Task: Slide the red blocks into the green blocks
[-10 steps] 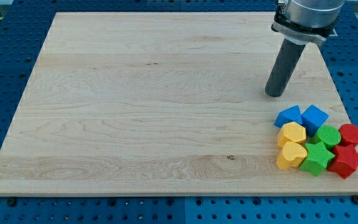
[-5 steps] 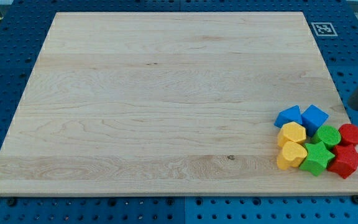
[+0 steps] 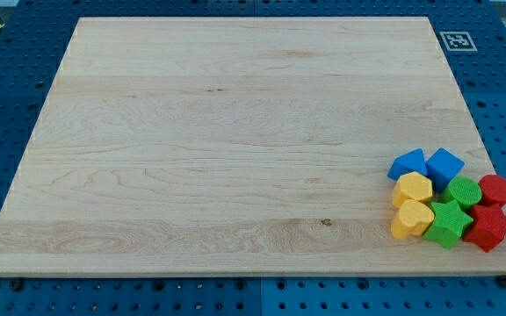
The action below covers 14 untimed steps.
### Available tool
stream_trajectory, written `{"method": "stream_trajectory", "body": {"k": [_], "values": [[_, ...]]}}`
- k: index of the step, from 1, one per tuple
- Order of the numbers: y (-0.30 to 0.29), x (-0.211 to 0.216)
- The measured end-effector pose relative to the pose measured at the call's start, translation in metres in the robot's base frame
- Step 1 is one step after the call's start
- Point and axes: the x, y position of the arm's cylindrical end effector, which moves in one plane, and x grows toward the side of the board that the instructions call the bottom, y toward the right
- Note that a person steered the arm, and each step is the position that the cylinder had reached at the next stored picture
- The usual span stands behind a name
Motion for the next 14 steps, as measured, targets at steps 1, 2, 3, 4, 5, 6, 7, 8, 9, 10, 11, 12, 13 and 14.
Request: {"method": "stream_trajectory", "body": {"k": [1, 2, 3, 4, 5, 6, 7, 8, 9, 10, 11, 12, 13, 14], "values": [[-0.005, 0.007], [-0.005, 0.007], [-0.029, 0.008], [-0.048, -0.012], [-0.048, -0.02], [-0.072, -0.02], [-0.094, -0.02], [-0.1, -0.02], [-0.079, -0.002], [-0.058, -0.002], [-0.02, -0.006], [0.001, -0.014], [-0.006, -0.05], [-0.037, -0.05]]}}
